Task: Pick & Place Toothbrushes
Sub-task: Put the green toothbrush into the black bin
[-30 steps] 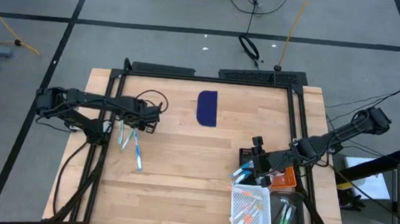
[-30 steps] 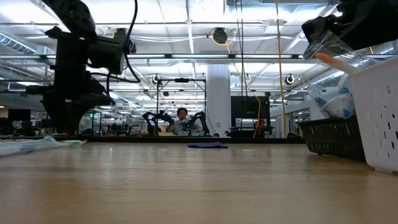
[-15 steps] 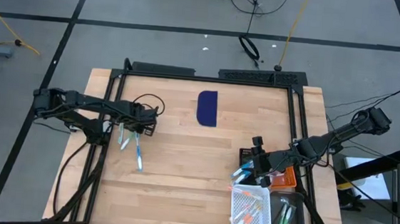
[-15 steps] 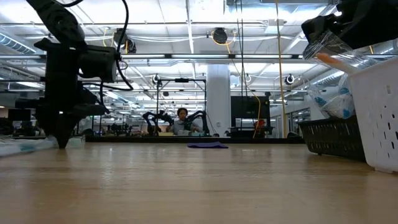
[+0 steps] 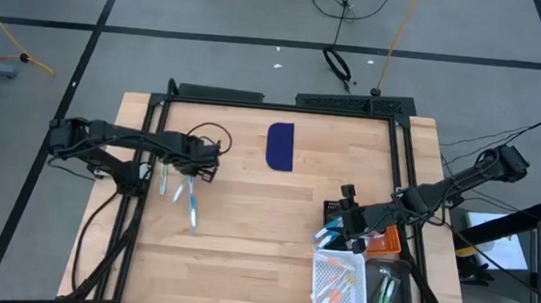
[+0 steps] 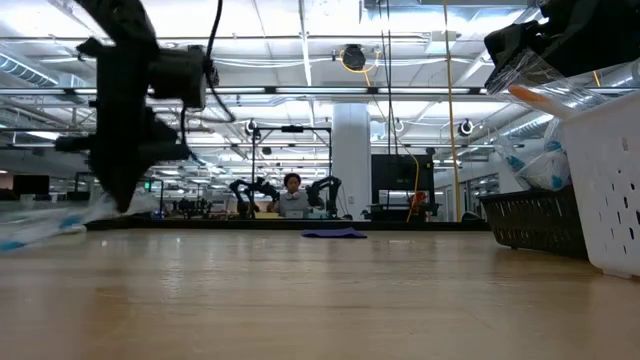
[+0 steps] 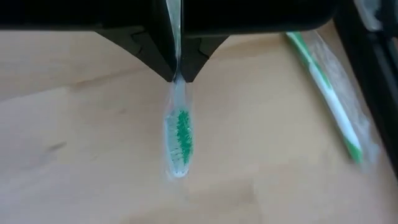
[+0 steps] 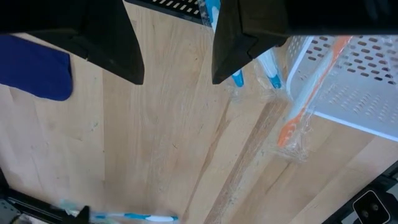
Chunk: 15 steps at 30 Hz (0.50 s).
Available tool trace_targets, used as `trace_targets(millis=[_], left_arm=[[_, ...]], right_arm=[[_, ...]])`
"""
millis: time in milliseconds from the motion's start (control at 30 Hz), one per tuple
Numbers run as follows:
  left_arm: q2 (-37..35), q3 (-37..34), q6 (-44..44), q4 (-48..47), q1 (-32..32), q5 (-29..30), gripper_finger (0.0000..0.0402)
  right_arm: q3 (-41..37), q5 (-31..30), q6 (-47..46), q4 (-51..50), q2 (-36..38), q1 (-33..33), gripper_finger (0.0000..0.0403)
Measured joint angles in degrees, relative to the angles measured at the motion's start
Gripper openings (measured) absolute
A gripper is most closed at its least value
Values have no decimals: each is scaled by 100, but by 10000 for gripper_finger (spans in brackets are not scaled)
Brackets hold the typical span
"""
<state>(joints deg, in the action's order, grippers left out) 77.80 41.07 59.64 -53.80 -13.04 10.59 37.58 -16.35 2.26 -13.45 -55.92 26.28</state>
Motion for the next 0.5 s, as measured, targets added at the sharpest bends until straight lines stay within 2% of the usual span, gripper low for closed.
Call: trace_targets(millis=[133, 333, 500], left_arm=[[-9, 583, -194, -65, 268, 492, 1], [-11, 1331, -938, 372, 709, 1036, 2], [-13, 1827, -1739, 586, 1156, 1888, 1]], right_arm=[[0, -4, -2, 36, 0, 0, 180], [0, -6, -3, 251, 0, 0, 180], [0, -6, 2, 251, 0, 0, 180]])
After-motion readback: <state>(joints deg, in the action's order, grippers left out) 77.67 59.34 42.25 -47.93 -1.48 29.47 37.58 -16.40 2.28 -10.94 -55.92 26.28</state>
